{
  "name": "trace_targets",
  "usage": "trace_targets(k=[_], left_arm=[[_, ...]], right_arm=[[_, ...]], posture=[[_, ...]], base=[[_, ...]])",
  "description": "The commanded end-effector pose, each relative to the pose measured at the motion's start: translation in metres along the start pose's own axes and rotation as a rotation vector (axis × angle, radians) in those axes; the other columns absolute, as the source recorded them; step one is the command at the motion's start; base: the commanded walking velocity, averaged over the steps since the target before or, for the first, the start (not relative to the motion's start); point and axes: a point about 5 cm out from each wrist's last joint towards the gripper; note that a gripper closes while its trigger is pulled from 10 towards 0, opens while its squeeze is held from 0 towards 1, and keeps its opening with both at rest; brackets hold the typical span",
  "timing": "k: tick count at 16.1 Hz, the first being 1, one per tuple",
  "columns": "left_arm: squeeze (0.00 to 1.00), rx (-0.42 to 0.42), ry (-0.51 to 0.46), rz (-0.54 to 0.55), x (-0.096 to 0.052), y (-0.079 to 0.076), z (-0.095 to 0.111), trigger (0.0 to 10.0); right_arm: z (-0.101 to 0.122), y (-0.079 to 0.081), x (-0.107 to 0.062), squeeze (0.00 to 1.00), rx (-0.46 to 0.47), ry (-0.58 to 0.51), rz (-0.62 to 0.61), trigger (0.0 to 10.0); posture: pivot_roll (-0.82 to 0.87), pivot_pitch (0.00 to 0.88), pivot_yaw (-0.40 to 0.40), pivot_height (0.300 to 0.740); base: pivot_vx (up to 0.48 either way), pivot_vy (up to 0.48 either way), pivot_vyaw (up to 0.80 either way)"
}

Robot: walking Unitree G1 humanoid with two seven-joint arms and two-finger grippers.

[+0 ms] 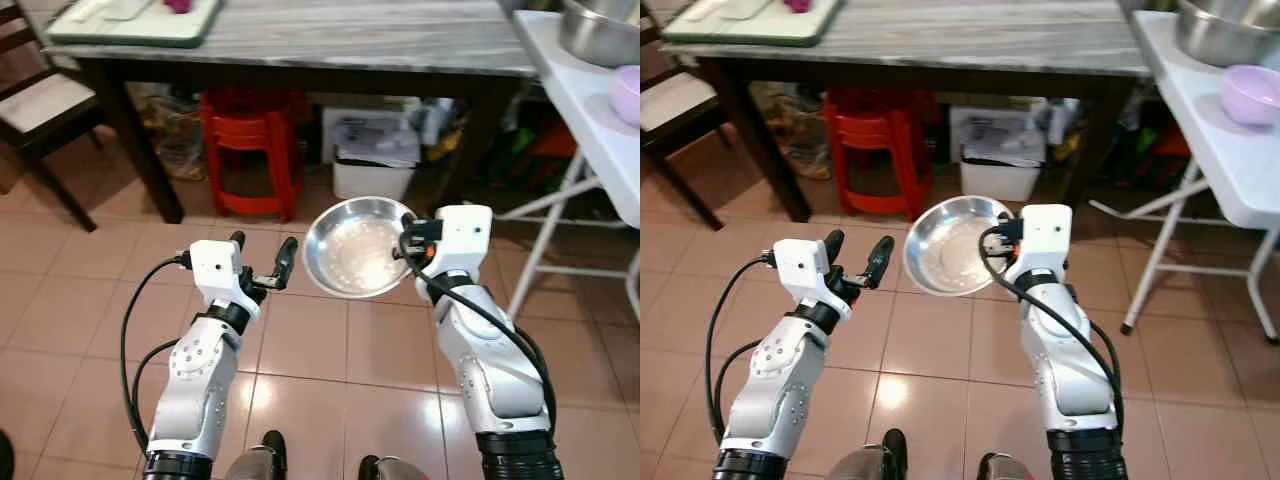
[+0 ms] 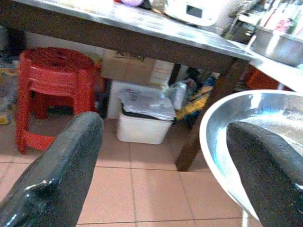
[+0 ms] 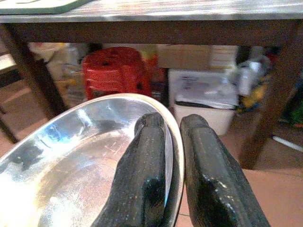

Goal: Setting the table

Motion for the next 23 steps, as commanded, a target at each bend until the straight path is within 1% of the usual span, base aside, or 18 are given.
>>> trace_targets(k=[1, 3, 7, 10, 11, 13, 14, 15, 23], left_arm=[[0.00, -0.008, 0.003, -0.014, -0.002, -0.001, -0.001, 10.0], [0.00, -0.009, 0.006, -0.018, -0.002, -0.002, -0.002, 10.0], [0.00, -0.016, 0.007, -0.022, -0.002, -0.003, -0.002, 10.0], [0.00, -0.018, 0.008, -0.024, -0.003, -0.004, -0.002, 10.0], [0.00, -0.021, 0.008, -0.026, -0.003, -0.004, -0.003, 10.0], [0.00, -0.024, 0.008, -0.030, -0.002, -0.005, -0.003, 10.0], [0.00, -0.027, 0.008, -0.038, -0.002, -0.006, -0.003, 10.0], [0.00, -0.028, 0.007, -0.046, -0.001, -0.007, -0.002, 10.0], [0.00, -0.032, 0.013, -0.075, 0.002, -0.009, -0.002, 10.0]], right_arm=[[0.005, -0.002, -0.002, 0.00, -0.001, -0.028, -0.003, 10.0], [0.005, -0.002, -0.001, 0.00, -0.003, -0.030, -0.005, 10.0], [0.007, -0.004, -0.002, 0.00, -0.007, -0.045, -0.018, 10.0], [0.012, -0.007, -0.003, 0.00, -0.025, -0.070, -0.039, 10.0], [0.021, -0.011, -0.003, 0.00, -0.048, -0.126, -0.065, 10.0], [0.034, -0.015, -0.002, 0.00, -0.083, -0.193, -0.085, 10.0], [0.045, -0.018, -0.001, 0.00, -0.093, -0.239, -0.097, 10.0], [0.050, -0.020, -0.001, 0.00, -0.082, -0.259, -0.104, 10.0], [0.047, -0.022, -0.002, 0.00, -0.061, -0.260, -0.133, 10.0]], posture=[[-0.17, 0.175, -0.003, 0.740], [-0.18, 0.180, -0.004, 0.740], [-0.18, 0.185, -0.005, 0.740], [-0.18, 0.187, -0.006, 0.740], [-0.18, 0.186, -0.006, 0.740], [-0.19, 0.187, -0.005, 0.740], [-0.19, 0.187, 0.000, 0.740], [-0.19, 0.187, 0.000, 0.740], [-0.20, 0.183, 0.022, 0.740]], base=[[0.000, 0.000, 0.56], [0.000, 0.000, 0.54], [0.262, 0.000, 0.52], [0.270, 0.000, 0.00], [0.274, 0.000, 0.00], [0.283, 0.000, 0.00], [0.311, 0.000, 0.00], [0.307, 0.000, 0.00], [0.327, 0.000, 0.00]])
Point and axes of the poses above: a point about 5 cm out from each wrist's last joint towards the gripper, its own x axis pointing out of the wrist towards the gripper, its own z axis along the axis of the wrist's last joint, y = z × x, and after that the axes turned 8 degrees about -x, right-handed
